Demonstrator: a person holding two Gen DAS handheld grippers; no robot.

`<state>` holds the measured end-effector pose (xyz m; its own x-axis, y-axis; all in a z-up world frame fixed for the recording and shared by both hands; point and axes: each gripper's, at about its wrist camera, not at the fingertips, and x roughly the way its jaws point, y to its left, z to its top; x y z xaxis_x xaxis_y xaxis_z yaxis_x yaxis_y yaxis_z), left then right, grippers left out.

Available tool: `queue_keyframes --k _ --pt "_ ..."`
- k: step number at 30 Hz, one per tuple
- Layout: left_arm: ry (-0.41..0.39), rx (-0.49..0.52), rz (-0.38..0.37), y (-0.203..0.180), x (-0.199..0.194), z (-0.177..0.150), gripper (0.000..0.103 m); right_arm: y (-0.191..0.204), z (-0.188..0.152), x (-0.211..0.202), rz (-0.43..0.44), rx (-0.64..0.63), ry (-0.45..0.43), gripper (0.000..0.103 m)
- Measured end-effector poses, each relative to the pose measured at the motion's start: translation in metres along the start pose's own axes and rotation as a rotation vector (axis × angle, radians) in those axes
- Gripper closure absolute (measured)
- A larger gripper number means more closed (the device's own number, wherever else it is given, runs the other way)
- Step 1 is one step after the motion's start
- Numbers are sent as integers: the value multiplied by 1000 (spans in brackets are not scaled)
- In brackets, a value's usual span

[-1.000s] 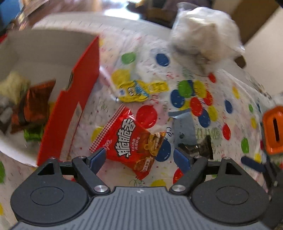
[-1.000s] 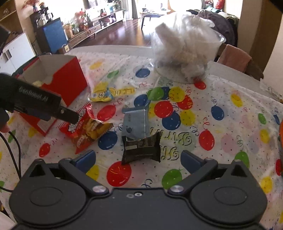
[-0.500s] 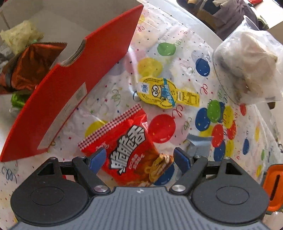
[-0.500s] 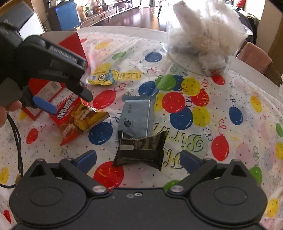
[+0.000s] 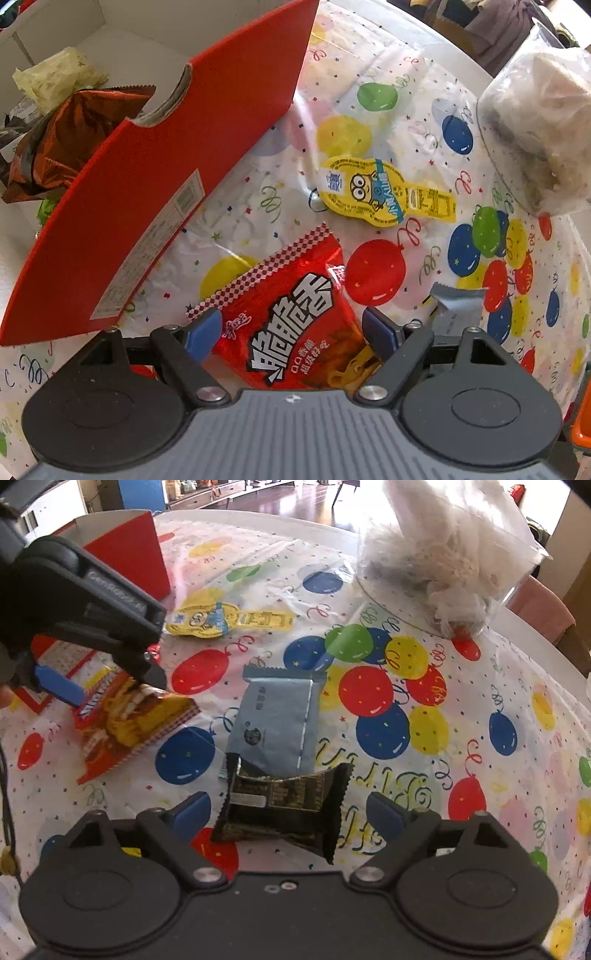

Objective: Organize snacks
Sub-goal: 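Lower the left gripper toward the red chip bag while the right approaches the dark bar, then grasp the red chip bag with the left gripper while the right grasps the dark bar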

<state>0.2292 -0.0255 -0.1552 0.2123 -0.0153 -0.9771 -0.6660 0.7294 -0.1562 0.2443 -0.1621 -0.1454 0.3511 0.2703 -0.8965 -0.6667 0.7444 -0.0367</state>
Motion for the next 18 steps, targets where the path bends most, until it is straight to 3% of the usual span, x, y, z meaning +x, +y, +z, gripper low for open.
queue_keyframes --k 6,11,18 --pt "0 65 5 -6 1 -7 20 1 -3 5 -6 23 7 23" --pt "-11 116 -23 -4 -3 -11 25 3 -5 0 9 49 -1 38" --pt "-13 161 -84 3 -10 -16 30 9 -11 -7 -14 95 -18 45"
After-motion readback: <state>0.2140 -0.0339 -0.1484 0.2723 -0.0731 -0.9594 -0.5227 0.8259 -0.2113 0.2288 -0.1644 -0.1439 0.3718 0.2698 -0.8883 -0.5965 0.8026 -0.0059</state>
